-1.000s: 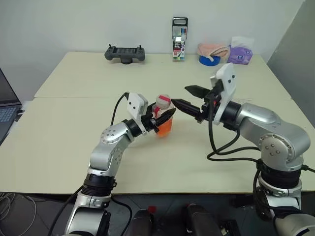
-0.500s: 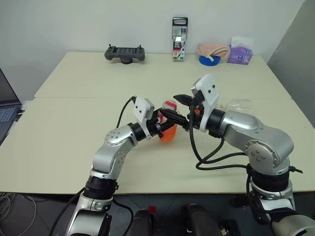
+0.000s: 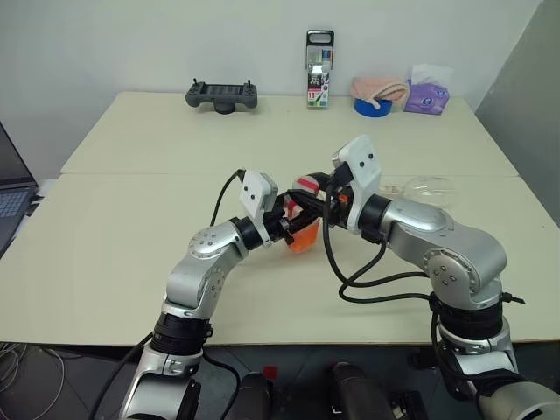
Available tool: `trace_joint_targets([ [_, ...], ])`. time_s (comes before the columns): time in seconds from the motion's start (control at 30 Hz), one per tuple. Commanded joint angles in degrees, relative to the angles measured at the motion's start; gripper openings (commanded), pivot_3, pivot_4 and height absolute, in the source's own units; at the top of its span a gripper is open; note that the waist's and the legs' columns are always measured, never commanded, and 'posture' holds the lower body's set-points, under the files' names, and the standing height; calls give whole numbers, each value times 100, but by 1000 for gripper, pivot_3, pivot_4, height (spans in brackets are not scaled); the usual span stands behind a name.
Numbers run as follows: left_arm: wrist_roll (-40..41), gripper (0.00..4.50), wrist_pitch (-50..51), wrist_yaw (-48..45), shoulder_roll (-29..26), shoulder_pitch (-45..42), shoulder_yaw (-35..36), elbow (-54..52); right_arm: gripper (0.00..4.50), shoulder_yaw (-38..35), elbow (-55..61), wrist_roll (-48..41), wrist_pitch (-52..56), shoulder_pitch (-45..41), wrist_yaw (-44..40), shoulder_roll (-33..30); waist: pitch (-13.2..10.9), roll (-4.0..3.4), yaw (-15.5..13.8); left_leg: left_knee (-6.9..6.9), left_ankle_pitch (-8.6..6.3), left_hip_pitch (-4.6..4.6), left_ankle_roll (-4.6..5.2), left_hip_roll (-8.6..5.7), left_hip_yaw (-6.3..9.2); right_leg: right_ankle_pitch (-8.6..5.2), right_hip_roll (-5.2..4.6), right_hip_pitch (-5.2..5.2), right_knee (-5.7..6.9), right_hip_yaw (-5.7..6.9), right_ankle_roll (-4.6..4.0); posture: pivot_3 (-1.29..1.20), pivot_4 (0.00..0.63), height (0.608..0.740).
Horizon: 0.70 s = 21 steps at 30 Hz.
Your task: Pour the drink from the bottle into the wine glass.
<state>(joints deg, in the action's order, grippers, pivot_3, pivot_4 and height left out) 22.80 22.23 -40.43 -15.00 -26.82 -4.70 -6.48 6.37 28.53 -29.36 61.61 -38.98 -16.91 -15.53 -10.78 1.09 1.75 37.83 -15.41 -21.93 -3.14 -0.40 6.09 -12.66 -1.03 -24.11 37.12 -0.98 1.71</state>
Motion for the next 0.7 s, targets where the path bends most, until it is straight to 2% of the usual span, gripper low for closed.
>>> trace_joint_targets([
  [0.03, 121, 2145, 58, -8, 26, -133, 10, -240, 1887, -148, 42, 207, -274, -121, 81, -101, 0, 0, 0, 0, 0, 0, 0, 0, -1, 0, 0, 0, -1, -1, 0, 0, 150, 740],
  [0.1, 208, 2145, 226, -58, 1, -132, 3, -254, 1887, -183, -100, 299, -464, -206, 11, -208, 0, 0, 1, 1, 0, 0, 0, -1, -1, 0, 0, 1, -1, -1, 0, 0, 150, 740],
  [0.2, 388, 2145, 387, -318, -53, -116, -65, -357, 1887, -73, -624, 469, -1117, -361, -628, -706, 0, 0, 9, 3, 0, 2, 0, -1, -3, 0, 0, 1, 0, -1, 1, 0, 150, 740],
  [0.27, 565, 2145, 602, -475, -110, -155, -93, -420, 1887, 27, -853, 131, -1507, -379, -1713, -1079, 0, 0, 5, 3, 0, 1, 0, -1, -1, -1, 0, 2, -2, 1, 1, 0, 150, 740],
  [0.37, 790, 2144, 1003, -741, -237, -262, -209, -452, 1887, 631, -892, -263, -2165, -414, -4485, -2236, -8, -6, -19, 3, -1, -7, 1, -6, 0, -1, -2, 3, -13, 4, 2, 0, 150, 740],
  [0.4, 782, 2144, 1057, -827, -280, -274, -290, -456, 1887, 791, -1070, -223, -2445, -555, -5129, -2469, -9, -5, -15, 2, -2, -7, 2, -8, -1, -2, -5, 4, -18, 3, 3, 0, 150, 740],
  [0.53, 635, 2144, 1028, -956, -313, -219, -545, -501, 1887, 898, -2414, -38, -2975, -1516, -5997, -2281, -12, -7, 101, 1, -5, 9, 7, 6, -22, -2, 0, 3, -10, -6, 4, 0, 150, 740],
  [0.7, 614, 2144, 1026, -898, -269, -168, -576, -546, 1887, 1066, -3392, 511, -3595, -1939, -6674, -2233, -14, -11, 110, 1, -3, 16, 8, 15, 0, 0, 18, 3, 9, 2, -2, 0, 150, 740],
])
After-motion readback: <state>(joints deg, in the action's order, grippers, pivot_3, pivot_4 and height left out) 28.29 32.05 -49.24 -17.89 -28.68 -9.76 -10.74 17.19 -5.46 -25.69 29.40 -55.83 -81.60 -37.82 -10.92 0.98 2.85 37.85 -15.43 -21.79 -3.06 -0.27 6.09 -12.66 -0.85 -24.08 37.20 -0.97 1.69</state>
